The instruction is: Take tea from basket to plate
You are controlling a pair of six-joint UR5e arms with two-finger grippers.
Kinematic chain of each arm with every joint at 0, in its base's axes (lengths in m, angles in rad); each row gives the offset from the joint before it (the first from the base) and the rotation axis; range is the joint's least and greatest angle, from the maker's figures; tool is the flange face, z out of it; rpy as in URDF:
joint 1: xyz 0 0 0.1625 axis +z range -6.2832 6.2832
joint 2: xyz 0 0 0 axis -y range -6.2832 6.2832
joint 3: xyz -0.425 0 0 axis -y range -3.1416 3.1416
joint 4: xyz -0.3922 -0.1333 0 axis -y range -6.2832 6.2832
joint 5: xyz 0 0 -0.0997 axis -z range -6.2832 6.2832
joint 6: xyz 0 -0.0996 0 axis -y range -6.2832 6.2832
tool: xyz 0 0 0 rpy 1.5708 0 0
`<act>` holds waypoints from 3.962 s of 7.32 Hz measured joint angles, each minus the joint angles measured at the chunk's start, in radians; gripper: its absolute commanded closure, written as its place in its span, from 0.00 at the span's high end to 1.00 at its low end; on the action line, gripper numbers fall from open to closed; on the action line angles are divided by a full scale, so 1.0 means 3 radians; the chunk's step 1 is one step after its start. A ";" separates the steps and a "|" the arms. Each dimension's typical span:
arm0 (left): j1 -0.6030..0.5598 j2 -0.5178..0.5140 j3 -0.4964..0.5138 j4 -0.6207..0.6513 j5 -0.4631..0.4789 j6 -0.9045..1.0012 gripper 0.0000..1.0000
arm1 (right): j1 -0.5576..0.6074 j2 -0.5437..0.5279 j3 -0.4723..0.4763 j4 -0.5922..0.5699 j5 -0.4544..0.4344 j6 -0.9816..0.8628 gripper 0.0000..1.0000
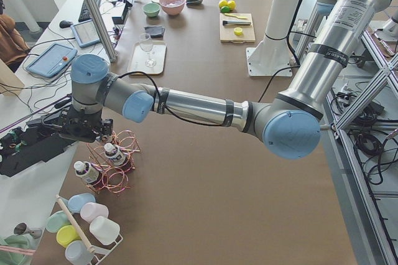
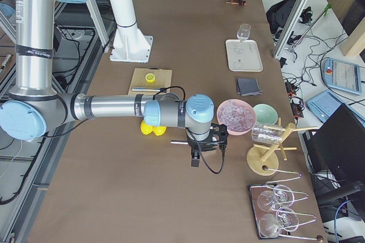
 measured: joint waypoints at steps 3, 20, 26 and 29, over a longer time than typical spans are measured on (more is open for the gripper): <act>0.0134 0.0003 0.0031 -0.0156 0.0083 -0.0235 0.97 | 0.0000 0.0001 -0.0012 0.0000 0.0008 0.0002 1.00; 0.0350 -0.0060 0.0389 -0.0755 0.0223 -0.0432 0.00 | 0.0004 0.0000 0.0023 0.0000 0.0026 -0.0003 1.00; 0.0194 -0.0101 -0.0423 0.0156 0.0013 -0.0447 0.00 | -0.0179 0.0354 0.0398 -0.0001 0.0492 0.0003 1.00; 0.0541 0.0049 -0.1470 0.0843 -0.0056 -0.0675 0.00 | -0.0242 0.0642 0.0538 0.0292 0.0740 0.0002 1.00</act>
